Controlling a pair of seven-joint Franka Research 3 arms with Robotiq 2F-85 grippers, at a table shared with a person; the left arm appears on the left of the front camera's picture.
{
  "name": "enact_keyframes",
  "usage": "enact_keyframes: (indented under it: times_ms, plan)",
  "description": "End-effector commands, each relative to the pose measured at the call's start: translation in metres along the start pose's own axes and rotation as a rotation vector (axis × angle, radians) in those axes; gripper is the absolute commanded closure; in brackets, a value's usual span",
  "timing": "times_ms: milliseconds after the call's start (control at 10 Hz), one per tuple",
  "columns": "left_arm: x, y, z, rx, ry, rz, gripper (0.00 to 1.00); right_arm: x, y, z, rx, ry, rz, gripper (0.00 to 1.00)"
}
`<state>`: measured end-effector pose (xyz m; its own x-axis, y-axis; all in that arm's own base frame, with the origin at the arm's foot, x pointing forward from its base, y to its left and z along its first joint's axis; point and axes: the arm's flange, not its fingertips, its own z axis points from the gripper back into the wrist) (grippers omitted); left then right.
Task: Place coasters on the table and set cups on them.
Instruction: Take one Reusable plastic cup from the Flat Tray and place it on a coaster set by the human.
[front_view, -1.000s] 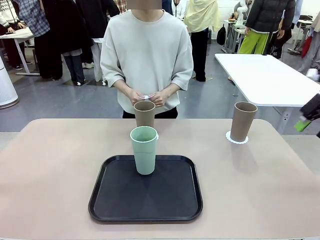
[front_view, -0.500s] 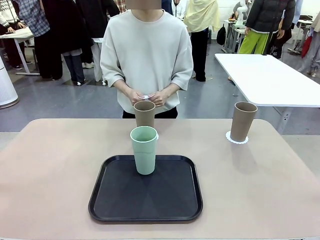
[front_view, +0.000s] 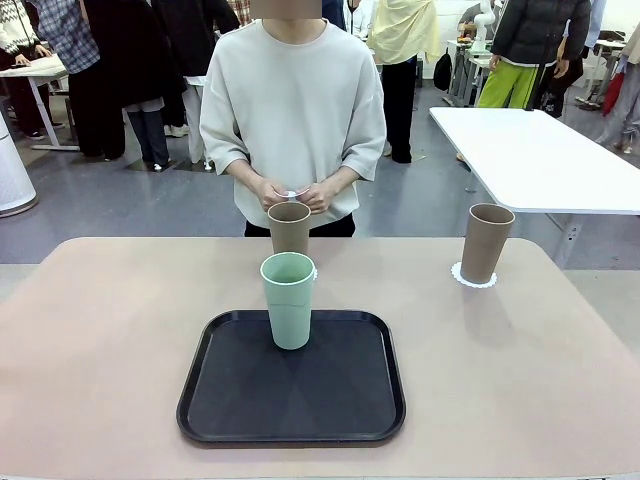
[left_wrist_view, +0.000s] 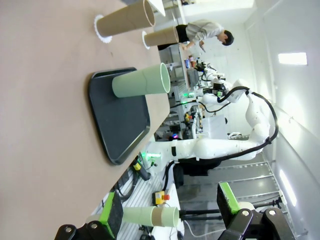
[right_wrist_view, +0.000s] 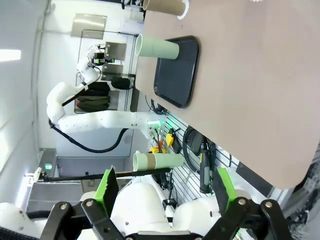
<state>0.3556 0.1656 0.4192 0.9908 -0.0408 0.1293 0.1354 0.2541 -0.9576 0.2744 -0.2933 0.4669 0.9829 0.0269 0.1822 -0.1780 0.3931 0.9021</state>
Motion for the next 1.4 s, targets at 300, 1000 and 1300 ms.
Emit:
enact_keyframes:
  times_ms: [300,1000,1300]
  plan:
    - [-0.002,-0.002,0.001,-0.008,-0.002,-0.007,0.0,0.004,-0.015,0.021,0.072,-0.169,-0.004,0.0]
    - [-0.002,-0.002,0.001,-0.008,-0.002,-0.007,0.0,0.001,-0.019,0.018,0.059,-0.146,0.001,0.0]
    - [-0.002,-0.002,0.001,-0.008,-0.002,-0.007,0.0,0.001,-0.019,0.018,0.059,-0.146,0.001,0.0]
